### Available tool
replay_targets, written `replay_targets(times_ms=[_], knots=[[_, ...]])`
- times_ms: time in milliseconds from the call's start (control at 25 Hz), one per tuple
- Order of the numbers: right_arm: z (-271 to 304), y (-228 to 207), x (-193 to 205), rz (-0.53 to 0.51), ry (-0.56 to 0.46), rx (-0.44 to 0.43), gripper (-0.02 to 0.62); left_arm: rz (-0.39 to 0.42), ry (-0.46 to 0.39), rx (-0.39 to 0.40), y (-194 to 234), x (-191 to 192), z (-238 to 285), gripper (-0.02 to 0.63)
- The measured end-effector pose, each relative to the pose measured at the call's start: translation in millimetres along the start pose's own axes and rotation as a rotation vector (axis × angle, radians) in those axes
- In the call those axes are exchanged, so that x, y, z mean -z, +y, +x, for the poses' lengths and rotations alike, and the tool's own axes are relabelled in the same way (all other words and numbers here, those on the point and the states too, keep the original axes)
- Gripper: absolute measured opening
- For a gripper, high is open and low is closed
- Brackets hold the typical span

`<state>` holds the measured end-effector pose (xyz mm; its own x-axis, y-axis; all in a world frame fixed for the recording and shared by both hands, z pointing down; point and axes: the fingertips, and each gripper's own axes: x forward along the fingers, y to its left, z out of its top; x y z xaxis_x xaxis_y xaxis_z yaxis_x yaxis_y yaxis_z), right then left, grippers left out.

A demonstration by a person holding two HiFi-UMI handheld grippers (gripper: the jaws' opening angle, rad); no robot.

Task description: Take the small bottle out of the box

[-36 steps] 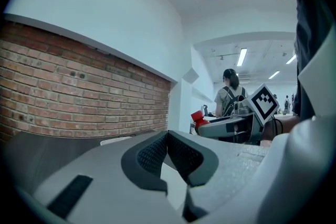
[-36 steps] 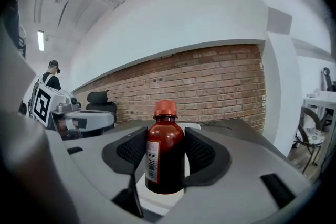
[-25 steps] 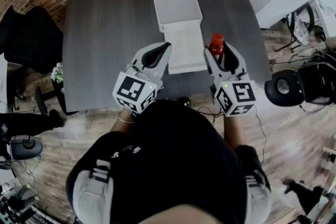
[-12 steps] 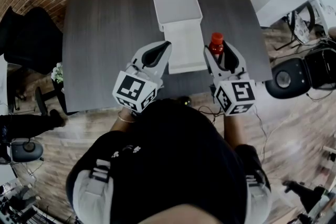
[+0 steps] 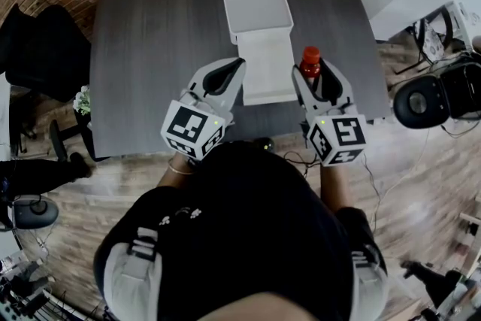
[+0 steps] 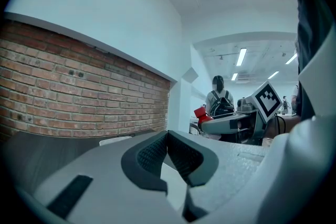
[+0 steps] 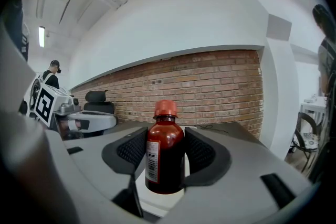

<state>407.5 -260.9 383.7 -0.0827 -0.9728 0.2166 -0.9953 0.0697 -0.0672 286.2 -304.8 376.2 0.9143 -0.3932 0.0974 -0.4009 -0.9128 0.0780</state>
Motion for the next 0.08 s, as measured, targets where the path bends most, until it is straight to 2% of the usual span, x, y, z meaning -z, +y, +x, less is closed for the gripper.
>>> replay_targets(times_ms=[80], knots=[[0.7, 0.6, -0.3, 0.0, 0.0, 0.0, 0.219, 0.002, 0.0, 0.0, 0.8, -0.3, -0.5, 0.005]])
